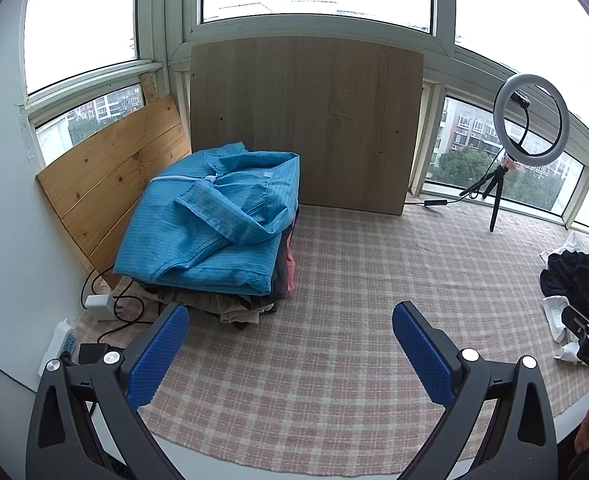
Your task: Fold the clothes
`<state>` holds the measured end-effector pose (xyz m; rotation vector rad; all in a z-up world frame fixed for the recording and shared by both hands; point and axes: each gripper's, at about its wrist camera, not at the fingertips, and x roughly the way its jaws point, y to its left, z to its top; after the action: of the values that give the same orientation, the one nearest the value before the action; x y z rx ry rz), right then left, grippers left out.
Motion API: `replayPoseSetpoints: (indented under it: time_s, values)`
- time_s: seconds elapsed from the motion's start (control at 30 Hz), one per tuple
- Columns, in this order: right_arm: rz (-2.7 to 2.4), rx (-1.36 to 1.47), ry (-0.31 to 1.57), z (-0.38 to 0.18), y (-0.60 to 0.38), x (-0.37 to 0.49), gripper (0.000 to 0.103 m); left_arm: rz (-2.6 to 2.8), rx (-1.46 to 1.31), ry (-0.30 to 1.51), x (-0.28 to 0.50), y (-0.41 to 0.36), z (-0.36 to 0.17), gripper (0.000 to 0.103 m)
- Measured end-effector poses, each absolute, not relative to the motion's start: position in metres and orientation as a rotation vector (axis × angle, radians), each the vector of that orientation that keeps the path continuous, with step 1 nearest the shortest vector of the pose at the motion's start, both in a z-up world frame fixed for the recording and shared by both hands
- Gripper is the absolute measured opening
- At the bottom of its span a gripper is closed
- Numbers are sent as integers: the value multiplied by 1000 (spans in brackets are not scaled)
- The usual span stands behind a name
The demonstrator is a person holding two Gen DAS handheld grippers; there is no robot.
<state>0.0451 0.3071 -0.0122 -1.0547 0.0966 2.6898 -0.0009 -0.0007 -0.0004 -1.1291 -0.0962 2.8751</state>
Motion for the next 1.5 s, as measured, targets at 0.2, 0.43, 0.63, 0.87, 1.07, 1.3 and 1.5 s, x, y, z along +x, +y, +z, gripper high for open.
replayPoseSetpoints:
  time_s: [0.2,0.43,0.63,0.87,1.07,1.3,1.5]
  values:
    - [2697,-1060,155,-26,312,57,103,2856,-1098,-92,1,-10,-8,102]
    - [2677,-1062,158,-25,321,61,103,2850,-1122,3,0,25,-10,102]
    - [2640,-1042,166,-22,329,64,103,2802,-1091,36,-2,44,-9,102]
    - [2575,-1001,195,-23,351,82,103,2692,-1078,109,-8,85,-15,102]
    - [2523,-963,294,-25,382,105,103,2577,-1057,182,-7,129,-18,102]
    - [2405,-929,342,-29,418,135,103,2450,-1031,243,-5,179,-23,102]
    - [2320,-919,357,-31,443,156,103,2351,-1009,284,-1,218,-28,102]
